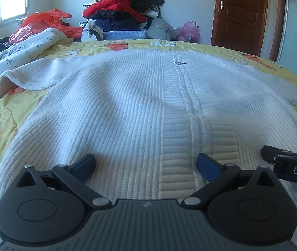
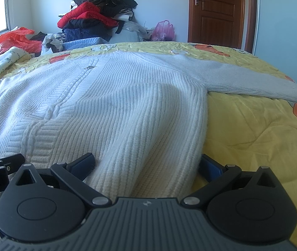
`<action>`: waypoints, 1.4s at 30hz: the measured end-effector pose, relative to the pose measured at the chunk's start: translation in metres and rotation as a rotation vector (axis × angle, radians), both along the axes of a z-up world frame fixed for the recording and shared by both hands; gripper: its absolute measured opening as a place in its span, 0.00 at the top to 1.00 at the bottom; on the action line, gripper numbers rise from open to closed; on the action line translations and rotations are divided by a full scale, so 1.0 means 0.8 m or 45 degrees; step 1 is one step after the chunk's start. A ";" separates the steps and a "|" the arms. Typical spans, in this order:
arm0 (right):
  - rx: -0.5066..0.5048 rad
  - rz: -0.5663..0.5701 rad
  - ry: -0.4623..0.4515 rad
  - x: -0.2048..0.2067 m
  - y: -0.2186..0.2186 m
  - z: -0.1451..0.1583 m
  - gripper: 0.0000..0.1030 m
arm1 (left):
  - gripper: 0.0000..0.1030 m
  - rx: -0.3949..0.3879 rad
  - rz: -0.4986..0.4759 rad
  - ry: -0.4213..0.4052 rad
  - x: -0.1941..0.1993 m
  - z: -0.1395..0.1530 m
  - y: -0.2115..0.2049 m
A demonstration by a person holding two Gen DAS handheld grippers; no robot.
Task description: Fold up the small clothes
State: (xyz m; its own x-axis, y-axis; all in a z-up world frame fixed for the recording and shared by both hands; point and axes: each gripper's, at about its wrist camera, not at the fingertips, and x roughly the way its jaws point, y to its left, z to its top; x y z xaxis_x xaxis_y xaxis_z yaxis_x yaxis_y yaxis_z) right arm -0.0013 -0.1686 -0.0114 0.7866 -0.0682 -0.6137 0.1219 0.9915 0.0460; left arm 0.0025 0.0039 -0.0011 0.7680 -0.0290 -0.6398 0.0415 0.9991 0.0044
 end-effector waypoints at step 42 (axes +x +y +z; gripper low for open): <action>0.023 0.019 -0.004 -0.005 -0.007 0.006 0.00 | 0.00 0.037 0.005 -0.017 -0.007 0.000 -0.006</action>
State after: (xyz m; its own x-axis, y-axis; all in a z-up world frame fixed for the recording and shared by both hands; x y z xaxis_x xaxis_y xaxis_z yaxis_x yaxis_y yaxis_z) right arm -0.0054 -0.1744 -0.0063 0.7894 -0.0454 -0.6123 0.1067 0.9922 0.0640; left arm -0.0030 -0.0012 -0.0007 0.7768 -0.0079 -0.6297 0.0374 0.9987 0.0336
